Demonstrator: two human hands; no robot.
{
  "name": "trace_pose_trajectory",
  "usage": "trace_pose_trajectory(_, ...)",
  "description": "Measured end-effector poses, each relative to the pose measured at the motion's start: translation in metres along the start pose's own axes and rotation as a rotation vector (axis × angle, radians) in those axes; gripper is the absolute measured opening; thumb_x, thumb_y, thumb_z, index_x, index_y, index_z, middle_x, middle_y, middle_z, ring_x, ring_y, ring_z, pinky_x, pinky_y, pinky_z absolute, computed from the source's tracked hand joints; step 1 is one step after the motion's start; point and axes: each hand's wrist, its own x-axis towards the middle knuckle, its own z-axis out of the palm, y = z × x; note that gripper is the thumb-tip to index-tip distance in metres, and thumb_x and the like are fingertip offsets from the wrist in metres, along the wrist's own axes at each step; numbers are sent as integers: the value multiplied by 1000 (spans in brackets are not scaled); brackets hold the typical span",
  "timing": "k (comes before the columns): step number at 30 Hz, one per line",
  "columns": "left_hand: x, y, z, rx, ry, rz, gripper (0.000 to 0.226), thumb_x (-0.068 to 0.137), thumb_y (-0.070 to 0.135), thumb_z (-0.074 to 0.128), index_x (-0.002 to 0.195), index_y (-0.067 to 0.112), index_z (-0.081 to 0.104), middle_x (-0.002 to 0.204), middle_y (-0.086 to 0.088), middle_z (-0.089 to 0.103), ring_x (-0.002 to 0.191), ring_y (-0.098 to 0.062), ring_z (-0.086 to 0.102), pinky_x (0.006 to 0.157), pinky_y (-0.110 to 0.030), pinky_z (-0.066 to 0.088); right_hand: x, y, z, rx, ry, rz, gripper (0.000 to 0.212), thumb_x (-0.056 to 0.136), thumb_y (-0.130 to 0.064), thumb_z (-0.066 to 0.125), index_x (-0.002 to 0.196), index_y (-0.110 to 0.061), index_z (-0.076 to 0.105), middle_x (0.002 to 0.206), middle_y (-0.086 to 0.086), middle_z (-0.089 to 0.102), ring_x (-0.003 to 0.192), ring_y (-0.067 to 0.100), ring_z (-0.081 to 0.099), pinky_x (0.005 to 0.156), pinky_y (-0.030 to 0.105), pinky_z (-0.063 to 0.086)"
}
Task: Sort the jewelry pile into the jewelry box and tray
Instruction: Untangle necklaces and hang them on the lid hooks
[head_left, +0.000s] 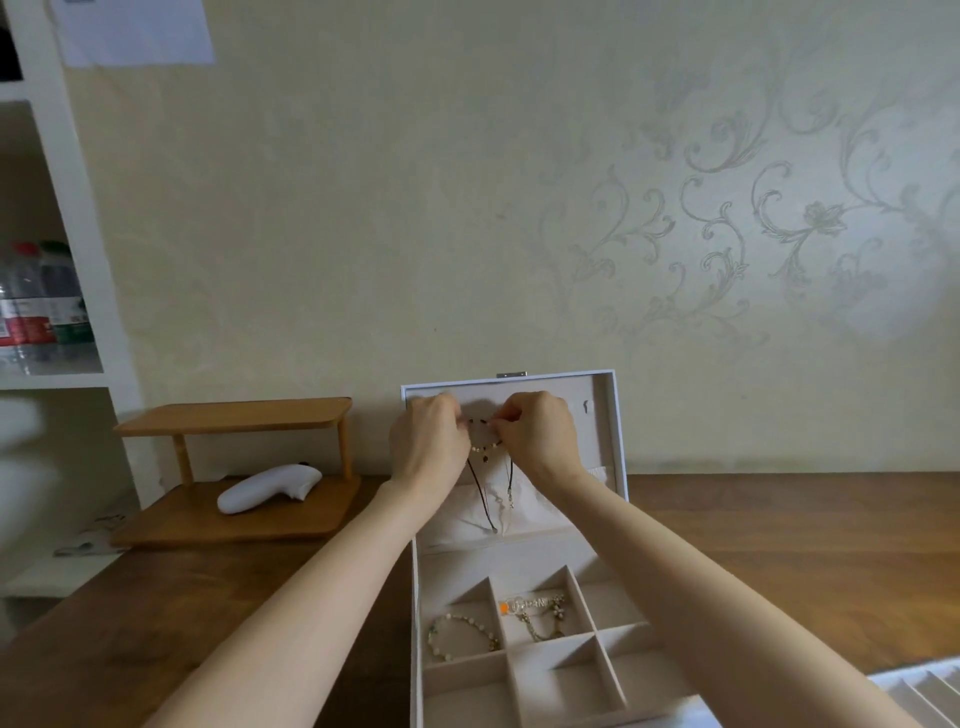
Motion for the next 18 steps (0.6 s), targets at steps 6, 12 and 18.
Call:
trace_pose_trajectory(6, -4, 2, 7, -179, 232, -37, 16, 89, 12, 60, 74, 10, 54, 70, -9, 63, 66, -28, 58, 57, -37, 47, -1, -3, 4, 228, 90, 21, 11, 80, -4, 63, 83, -5, 73, 80, 5, 72, 79, 22, 65, 74, 36, 52)
trace_pose_trajectory(12, 0, 0, 10, -150, 265, 142, 16, 80, -6, 62, 72, 6, 54, 69, -10, 58, 59, -28, 51, 50, -32, 37, 4, 1, 5, 243, 146, -48, 16, 78, 3, 57, 80, -7, 70, 71, -4, 67, 74, 21, 64, 71, 37, 52)
trace_pose_trajectory(18, 0, -5, 0, 213, 21, 252, 21, 83, -6, 46, 92, 9, 57, 101, -8, 60, 93, -32, 57, 63, -33, 35, 12, 6, 6, -88, 114, -322, 13, 75, 3, 52, 75, 0, 65, 76, 15, 66, 72, 34, 57, 61, 39, 44)
